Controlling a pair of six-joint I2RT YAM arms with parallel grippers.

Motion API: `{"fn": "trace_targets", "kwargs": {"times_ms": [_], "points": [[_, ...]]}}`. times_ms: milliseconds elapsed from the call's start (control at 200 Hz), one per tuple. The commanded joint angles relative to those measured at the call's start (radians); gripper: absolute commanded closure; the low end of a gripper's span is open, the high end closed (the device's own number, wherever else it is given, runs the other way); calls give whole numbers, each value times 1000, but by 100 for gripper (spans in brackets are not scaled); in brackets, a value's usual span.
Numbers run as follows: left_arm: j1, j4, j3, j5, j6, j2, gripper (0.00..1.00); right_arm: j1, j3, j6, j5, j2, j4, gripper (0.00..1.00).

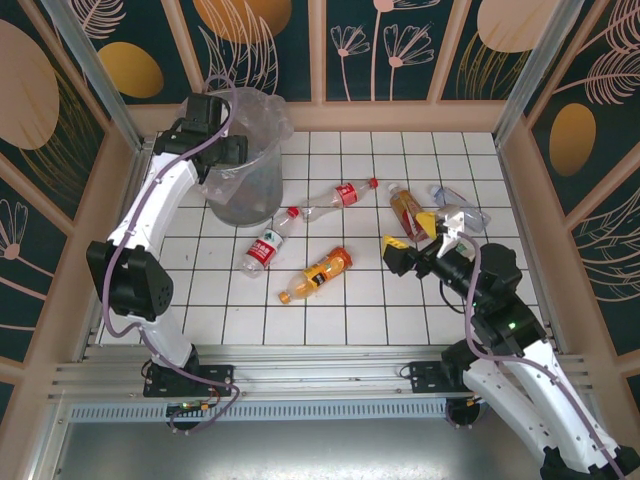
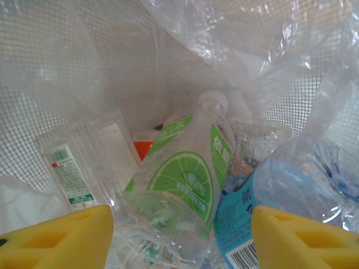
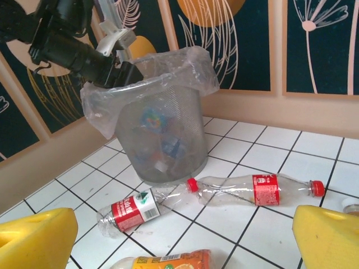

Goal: Put the plastic bottles in the bin

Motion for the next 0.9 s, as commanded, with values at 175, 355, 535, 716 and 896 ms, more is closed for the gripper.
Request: {"fn": "trace_targets", "kwargs": {"times_ms": [175,355,535,716,896], "points": [[7,153,-69,120,-58,-193,29,2,20,102,150,42,-1,1],[7,205,-94,304,-77,-272,14,2,46,199,217,86,-5,1],[-10,359,-280,563,-141,-397,1,1,77,202,337,161,-42,1],[-139,493,-453,665,-161,-494,1,-2,111,198,387,245,-98,1],[-249,677,-603,819,-212,-512,1,-109,146,261,270,349,-172,25]]}}
